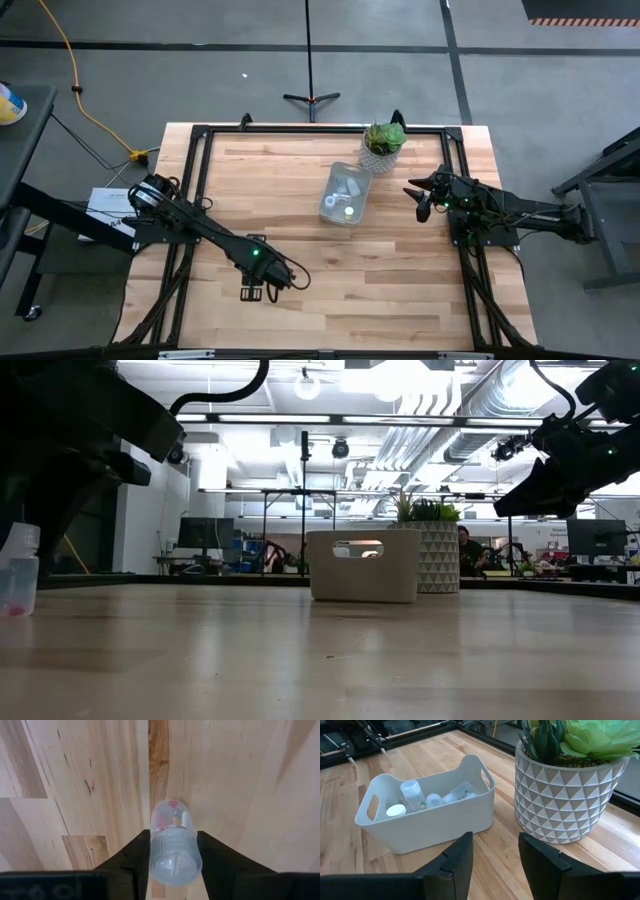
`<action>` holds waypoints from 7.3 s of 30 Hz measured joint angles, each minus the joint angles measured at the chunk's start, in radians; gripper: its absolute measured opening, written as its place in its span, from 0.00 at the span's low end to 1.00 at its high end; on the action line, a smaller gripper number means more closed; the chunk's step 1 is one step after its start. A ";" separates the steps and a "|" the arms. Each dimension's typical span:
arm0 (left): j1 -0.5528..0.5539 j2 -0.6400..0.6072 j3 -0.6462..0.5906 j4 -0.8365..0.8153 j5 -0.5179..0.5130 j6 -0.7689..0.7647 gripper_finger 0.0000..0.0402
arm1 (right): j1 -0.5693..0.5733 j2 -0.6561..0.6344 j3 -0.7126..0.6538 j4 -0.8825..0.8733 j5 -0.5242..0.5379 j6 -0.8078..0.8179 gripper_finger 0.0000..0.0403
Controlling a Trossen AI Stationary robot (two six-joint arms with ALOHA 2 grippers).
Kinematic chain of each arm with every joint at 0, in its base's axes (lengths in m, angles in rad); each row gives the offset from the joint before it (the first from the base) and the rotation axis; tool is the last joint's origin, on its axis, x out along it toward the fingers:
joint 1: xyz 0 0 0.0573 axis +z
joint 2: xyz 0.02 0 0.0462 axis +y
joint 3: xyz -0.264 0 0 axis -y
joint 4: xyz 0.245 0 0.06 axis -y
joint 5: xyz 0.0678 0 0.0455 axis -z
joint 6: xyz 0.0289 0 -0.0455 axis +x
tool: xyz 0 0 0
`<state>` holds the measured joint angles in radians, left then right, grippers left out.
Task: Pick and place pill bottles into a basket
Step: Put the transparent pill bottle into the white bin, then return to Home Position
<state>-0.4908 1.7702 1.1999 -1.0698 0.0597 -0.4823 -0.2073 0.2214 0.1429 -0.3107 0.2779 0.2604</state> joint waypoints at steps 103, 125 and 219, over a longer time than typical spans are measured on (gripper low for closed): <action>0.563 0.427 0.940 -0.199 -0.158 0.746 0.65 | 0.000 0.021 0.000 -0.029 0.008 0.000 0.37; 0.628 0.157 1.101 -0.072 0.139 0.669 0.08 | 0.000 0.019 0.000 -0.029 0.002 0.001 0.37; 0.477 -1.740 -1.189 1.116 -0.270 0.233 0.26 | -0.003 0.014 -0.134 0.508 -0.256 -0.111 0.02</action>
<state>-0.0135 0.0299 0.0109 0.0458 -0.2104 -0.2488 -0.2100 0.2352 0.0090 0.1974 0.0219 0.1493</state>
